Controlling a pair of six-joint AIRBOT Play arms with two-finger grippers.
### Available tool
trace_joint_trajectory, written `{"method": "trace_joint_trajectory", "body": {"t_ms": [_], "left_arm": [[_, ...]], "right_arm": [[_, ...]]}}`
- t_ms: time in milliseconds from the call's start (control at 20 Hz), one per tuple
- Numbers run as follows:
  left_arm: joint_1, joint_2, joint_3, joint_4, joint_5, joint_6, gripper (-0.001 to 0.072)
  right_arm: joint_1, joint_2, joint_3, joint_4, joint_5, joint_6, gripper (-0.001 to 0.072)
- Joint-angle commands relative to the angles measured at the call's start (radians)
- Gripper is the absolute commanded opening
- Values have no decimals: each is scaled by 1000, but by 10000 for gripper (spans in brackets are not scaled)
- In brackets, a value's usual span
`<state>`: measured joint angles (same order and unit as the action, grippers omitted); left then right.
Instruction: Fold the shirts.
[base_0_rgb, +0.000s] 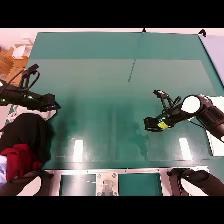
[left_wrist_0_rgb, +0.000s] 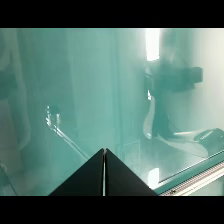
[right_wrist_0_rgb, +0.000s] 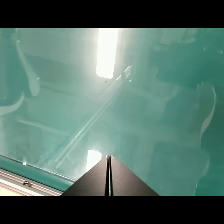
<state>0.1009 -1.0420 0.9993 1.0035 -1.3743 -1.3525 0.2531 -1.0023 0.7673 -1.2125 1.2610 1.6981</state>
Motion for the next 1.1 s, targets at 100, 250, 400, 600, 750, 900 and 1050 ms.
{"method": "trace_joint_trajectory", "body": {"t_ms": [100,250,400,600,750,900,1050], "left_arm": [[0,1,-1,52,34,0,23],[0,1,1,323,218,-14,660],[9,-39,1,653,354,-72,720],[77,-223,1,705,335,-72,720],[77,-349,1,706,369,-79,720],[77,-395,2,707,347,-106,45],[74,-385,63,681,311,-110,21]], "right_arm": [[2,0,0,1,4,0,26],[2,0,0,1,4,0,25],[2,0,0,1,4,0,25],[2,0,0,1,4,0,26],[2,0,0,1,4,0,25],[2,0,0,1,4,0,25],[2,0,0,1,4,0,25]]}}
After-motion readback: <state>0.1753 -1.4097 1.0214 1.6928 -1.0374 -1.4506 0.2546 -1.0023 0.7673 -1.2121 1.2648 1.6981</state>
